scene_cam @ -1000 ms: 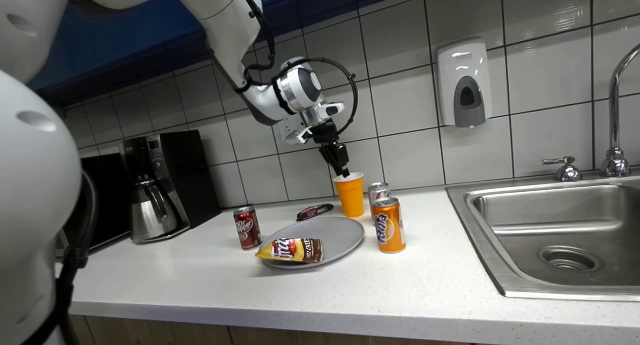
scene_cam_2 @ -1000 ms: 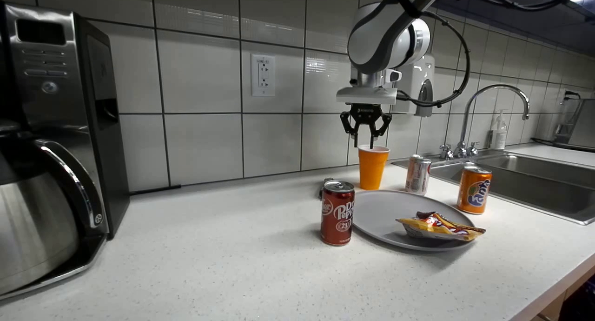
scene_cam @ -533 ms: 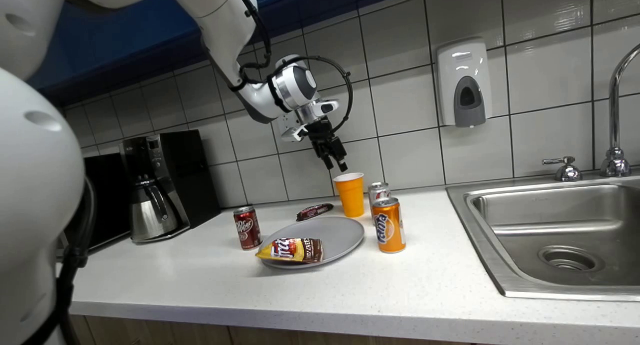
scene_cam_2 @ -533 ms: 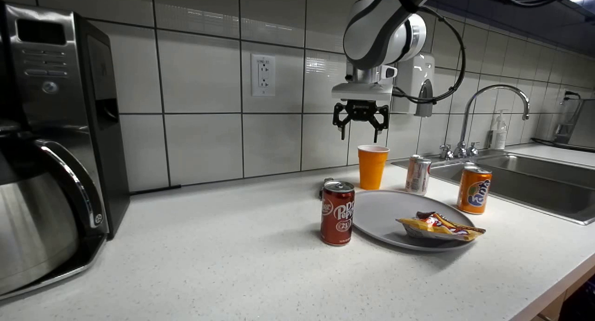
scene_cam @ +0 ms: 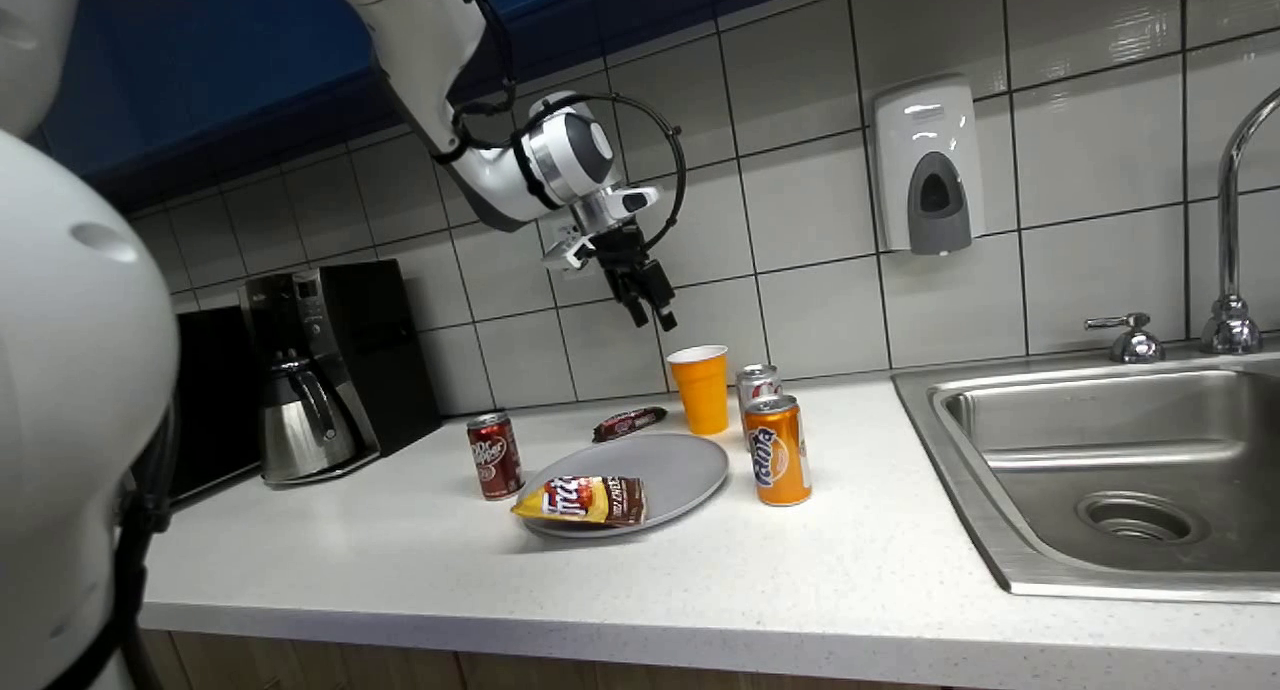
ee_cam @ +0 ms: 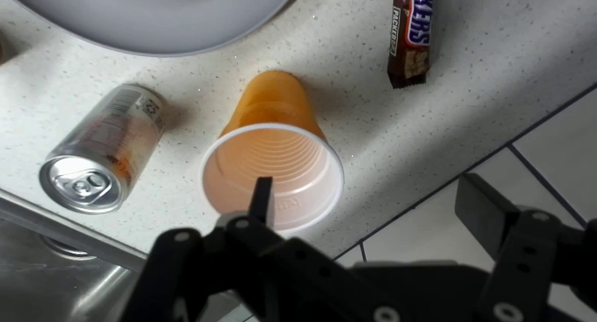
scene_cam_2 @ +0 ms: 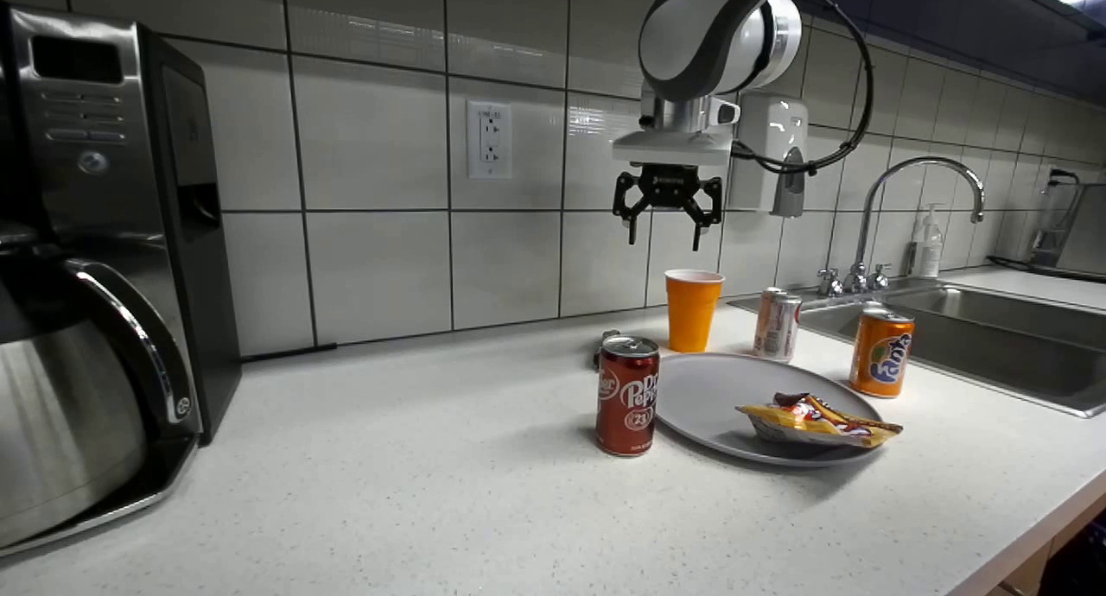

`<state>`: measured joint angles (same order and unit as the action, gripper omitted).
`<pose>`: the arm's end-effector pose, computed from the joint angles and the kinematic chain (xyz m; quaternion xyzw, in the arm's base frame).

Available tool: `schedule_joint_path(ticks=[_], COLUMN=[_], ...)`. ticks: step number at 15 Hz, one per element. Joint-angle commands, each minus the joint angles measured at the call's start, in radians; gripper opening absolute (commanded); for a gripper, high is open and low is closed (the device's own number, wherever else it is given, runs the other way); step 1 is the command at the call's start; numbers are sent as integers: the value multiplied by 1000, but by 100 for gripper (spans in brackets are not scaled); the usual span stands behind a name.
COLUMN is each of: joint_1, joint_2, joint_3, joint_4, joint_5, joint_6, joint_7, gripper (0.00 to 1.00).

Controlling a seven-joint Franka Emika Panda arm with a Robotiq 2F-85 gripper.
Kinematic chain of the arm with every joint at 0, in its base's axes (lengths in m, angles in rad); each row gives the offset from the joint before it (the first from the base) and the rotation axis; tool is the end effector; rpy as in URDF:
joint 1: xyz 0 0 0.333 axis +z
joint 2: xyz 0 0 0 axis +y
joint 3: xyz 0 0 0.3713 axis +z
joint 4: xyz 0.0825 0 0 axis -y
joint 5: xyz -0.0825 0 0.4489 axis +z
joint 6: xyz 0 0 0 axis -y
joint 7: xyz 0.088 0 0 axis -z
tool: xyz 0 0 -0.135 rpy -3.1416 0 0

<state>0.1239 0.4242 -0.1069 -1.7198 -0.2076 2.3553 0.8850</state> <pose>0.7645 0.0142 0.3523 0.9254 -0.3496 0.1389 0.0460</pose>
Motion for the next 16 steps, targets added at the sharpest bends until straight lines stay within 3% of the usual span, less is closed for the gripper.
schedule_joint_path(ticks=[1, 16], joint_1=[13, 4], joint_2=[-104, -295], joint_3=[-1, 46], joint_4=[-123, -437], joint_5=[13, 7], joint_6=[-2, 33], joint_7=[37, 230], gripper=[100, 100])
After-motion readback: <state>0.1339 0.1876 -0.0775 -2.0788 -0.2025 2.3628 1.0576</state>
